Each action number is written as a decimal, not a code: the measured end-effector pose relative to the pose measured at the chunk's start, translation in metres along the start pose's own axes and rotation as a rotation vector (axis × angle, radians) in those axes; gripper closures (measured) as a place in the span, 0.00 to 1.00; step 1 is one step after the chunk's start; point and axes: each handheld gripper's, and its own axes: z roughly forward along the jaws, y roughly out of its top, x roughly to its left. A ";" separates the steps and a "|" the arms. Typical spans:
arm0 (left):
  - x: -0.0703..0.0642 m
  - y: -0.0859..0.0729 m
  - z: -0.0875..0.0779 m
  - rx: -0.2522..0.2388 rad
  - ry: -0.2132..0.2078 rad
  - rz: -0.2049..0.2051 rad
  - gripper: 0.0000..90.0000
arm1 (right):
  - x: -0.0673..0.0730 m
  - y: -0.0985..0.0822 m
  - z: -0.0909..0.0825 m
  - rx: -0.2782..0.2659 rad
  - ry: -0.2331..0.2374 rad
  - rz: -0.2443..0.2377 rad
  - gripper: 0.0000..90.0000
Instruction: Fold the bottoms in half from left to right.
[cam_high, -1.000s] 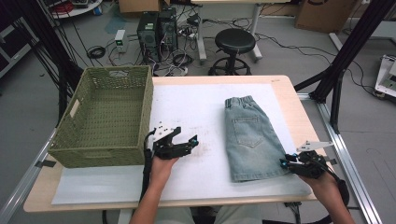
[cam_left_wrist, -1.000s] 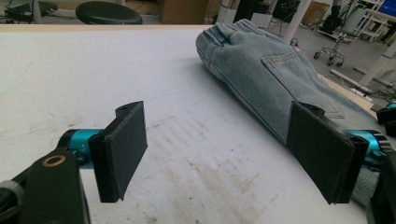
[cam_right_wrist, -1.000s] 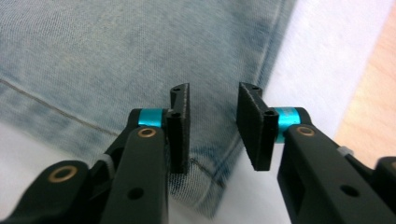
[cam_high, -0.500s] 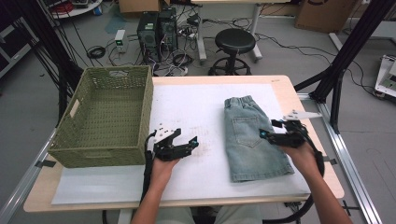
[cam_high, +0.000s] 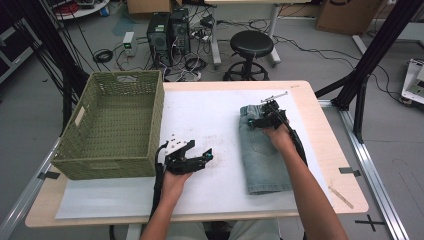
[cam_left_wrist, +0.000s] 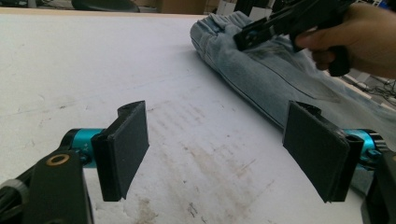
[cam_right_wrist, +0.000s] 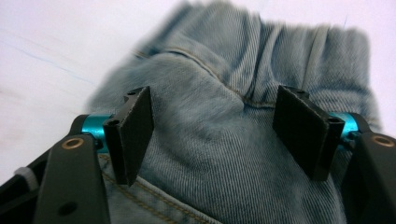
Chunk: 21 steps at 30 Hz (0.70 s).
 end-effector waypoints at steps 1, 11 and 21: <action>0.000 -0.001 0.000 0.003 -0.001 0.001 0.25 | -0.002 -0.003 0.006 0.005 -0.001 0.011 0.33; 0.000 -0.006 0.002 0.015 -0.004 -0.007 0.25 | -0.012 -0.017 -0.005 0.019 0.030 0.018 0.37; 0.001 0.000 -0.001 -0.019 -0.023 -0.001 0.25 | -0.004 -0.029 -0.055 -0.105 0.100 0.016 0.34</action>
